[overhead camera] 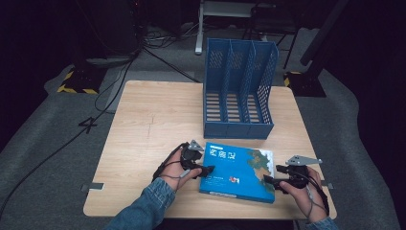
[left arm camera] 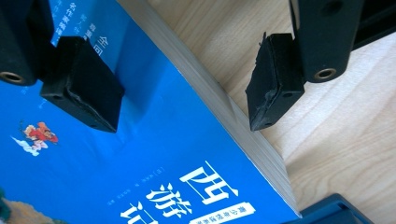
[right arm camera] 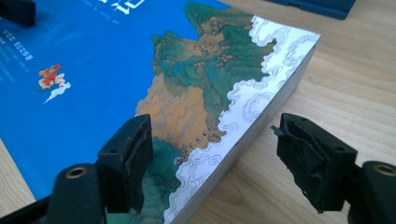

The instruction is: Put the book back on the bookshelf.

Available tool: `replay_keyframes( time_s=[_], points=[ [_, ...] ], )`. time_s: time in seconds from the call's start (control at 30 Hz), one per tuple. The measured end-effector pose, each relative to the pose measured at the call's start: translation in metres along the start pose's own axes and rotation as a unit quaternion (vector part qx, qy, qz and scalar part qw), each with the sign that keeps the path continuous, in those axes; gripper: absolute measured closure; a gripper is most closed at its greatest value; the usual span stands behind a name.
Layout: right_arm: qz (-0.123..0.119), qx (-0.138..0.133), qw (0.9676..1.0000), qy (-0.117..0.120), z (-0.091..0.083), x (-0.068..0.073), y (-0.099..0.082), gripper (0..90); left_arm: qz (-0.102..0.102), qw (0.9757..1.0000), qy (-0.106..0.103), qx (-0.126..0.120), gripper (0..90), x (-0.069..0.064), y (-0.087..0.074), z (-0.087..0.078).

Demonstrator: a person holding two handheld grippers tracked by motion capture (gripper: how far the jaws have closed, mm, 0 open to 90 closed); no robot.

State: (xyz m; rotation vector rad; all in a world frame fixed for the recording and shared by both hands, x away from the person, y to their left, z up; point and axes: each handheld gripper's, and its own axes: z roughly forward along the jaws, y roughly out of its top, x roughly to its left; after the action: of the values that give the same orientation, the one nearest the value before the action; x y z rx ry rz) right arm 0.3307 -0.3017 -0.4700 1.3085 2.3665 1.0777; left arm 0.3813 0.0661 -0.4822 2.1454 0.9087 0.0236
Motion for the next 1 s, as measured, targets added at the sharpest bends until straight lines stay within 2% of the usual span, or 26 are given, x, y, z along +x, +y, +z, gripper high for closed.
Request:
replay_keyframes(
  time_s=[0.1,0.2,0.3,0.43,0.47,0.53,0.63,0.73,0.8,0.87,0.97,1.0],
  points=[
    [0.003,0.001,1.0,0.008,0.004,0.0,-0.001,27.0,-0.019,0.9996,-0.017,-0.014,27.4,0.002,-0.004,0.004],
    [0.004,-0.004,0.9998,0.017,0.007,0.003,-0.002,26.3,-0.023,0.9993,-0.021,-0.019,27.3,0.003,-0.006,0.004],
    [0.003,-0.007,0.9999,0.014,0.009,0.003,-0.003,24.6,-0.029,0.9988,-0.027,-0.03,24.8,0.004,-0.008,0.007],
    [0.004,-0.015,0.9998,0.013,0.011,0.003,-0.004,22.5,-0.012,0.9992,-0.016,-0.036,25.0,0.001,-0.009,0.005],
    [0.004,-0.016,0.9998,0.012,0.011,0.003,-0.004,22.2,0.006,0.9992,-0.01,-0.038,25.7,0.0,-0.008,0.004],
    [0.004,-0.017,0.9998,0.012,0.012,0.003,-0.005,21.9,0.027,0.9987,-0.001,-0.044,29.5,-0.001,-0.008,0.001],
    [0.005,-0.021,0.9997,0.013,0.012,0.003,-0.005,21.9,0.042,0.9974,0.001,-0.059,35.1,-0.001,-0.011,-0.002],
    [0.005,-0.027,0.9995,0.013,0.012,0.003,-0.007,21.5,0.049,0.9965,-0.003,-0.067,44.0,-0.001,-0.011,-0.005],
    [0.009,-0.034,0.9992,0.017,0.013,0.002,-0.009,20.2,0.056,0.9952,-0.019,-0.079,50.6,-0.003,-0.01,-0.01],
    [0.011,-0.034,0.9992,0.017,0.013,0.002,-0.009,20.0,0.058,0.9945,-0.026,-0.083,50.9,-0.005,-0.01,-0.01],
    [0.011,-0.036,0.9991,0.017,0.014,0.002,-0.009,19.3,0.056,0.9946,-0.047,-0.074,51.1,-0.009,-0.012,-0.013],
    [0.011,-0.036,0.9991,0.016,0.014,0.002,-0.009,19.3,0.053,0.9955,-0.052,-0.06,52.5,-0.009,-0.014,-0.014]
  ],
)
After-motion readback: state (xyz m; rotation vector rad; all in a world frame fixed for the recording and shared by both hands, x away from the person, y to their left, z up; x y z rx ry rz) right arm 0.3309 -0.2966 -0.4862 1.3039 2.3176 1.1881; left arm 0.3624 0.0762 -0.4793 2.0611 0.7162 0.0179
